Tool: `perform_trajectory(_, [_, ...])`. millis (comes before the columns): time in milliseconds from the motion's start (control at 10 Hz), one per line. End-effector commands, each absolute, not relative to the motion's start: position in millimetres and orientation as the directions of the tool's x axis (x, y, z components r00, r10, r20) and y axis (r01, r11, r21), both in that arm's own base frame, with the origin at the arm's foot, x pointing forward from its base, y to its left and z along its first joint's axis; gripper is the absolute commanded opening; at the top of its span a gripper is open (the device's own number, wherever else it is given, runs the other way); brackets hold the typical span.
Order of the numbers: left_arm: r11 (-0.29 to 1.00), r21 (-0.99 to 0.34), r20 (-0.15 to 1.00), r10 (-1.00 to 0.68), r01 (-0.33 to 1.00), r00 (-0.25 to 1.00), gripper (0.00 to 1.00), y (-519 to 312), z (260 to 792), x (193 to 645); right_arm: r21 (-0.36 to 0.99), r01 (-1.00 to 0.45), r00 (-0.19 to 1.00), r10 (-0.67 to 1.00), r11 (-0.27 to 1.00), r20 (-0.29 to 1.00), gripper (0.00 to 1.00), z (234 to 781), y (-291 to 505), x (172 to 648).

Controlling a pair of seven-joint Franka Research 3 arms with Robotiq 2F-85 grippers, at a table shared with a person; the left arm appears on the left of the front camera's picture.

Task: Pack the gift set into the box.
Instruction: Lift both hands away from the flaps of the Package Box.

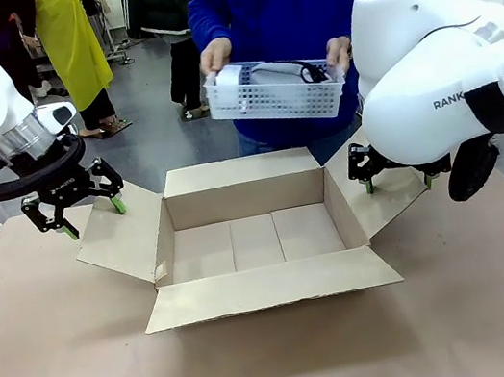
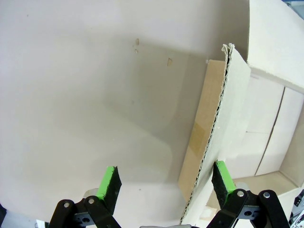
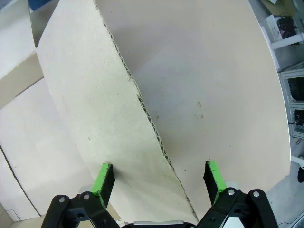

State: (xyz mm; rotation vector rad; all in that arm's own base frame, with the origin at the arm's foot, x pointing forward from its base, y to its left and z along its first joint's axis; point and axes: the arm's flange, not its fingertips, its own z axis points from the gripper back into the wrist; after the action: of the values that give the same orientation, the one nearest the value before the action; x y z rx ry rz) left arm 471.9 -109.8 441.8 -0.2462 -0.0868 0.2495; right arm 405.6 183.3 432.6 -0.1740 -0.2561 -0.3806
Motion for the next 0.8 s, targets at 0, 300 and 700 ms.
perform_trajectory(0, [0.94,-0.236,0.065,0.266,-0.245,0.962,1.0,-109.5,443.8,471.2,-0.132,0.386,0.896,-0.337,0.913,0.29,1.0,433.6,183.4,409.6])
perform_trajectory(300, [0.94,-0.236,0.065,0.266,-0.245,0.962,1.0,-109.5,443.8,471.2,-0.132,0.386,0.896,-0.337,0.913,0.29,1.0,433.6,183.4,409.6])
perform_trajectory(700, [0.94,-0.236,0.065,0.266,-0.245,0.962,1.0,-109.5,443.8,471.2,-0.132,0.386,0.896,-0.337,0.913,0.29,1.0,433.6,183.4,409.6])
